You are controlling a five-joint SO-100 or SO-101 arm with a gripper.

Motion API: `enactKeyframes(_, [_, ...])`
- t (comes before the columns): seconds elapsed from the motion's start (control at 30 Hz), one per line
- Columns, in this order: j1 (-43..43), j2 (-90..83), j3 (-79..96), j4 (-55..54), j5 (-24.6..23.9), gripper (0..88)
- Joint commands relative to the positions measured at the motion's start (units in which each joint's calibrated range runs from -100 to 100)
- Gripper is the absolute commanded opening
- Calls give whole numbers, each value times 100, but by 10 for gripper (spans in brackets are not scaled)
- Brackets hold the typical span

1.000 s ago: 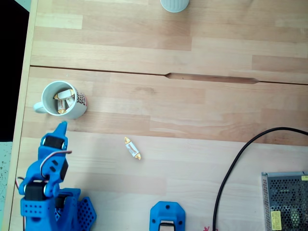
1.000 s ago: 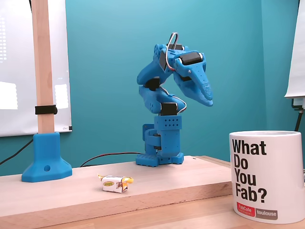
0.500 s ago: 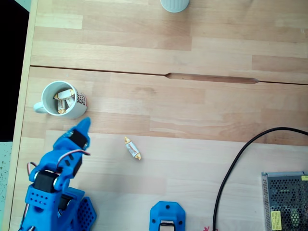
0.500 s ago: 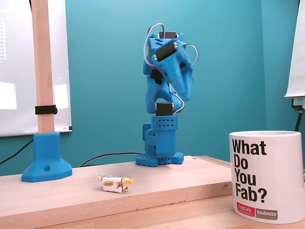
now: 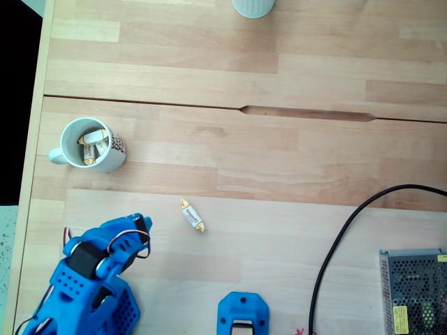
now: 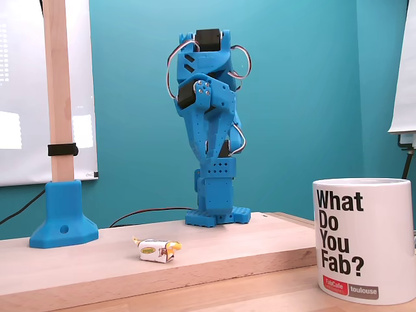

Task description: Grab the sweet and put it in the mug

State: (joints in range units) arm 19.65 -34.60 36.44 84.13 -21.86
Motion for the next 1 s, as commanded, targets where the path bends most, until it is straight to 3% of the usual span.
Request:
enactKeyframes(0.0, [149,44,-451,272,15,38])
enactKeyframes(0.23, [751,405,-459,482,117,45])
enactKeyframes(0.5, [1151,1146,-575,587,137,135])
enactKeyframes(0.97, [1086,1679,-477,-849,171,214])
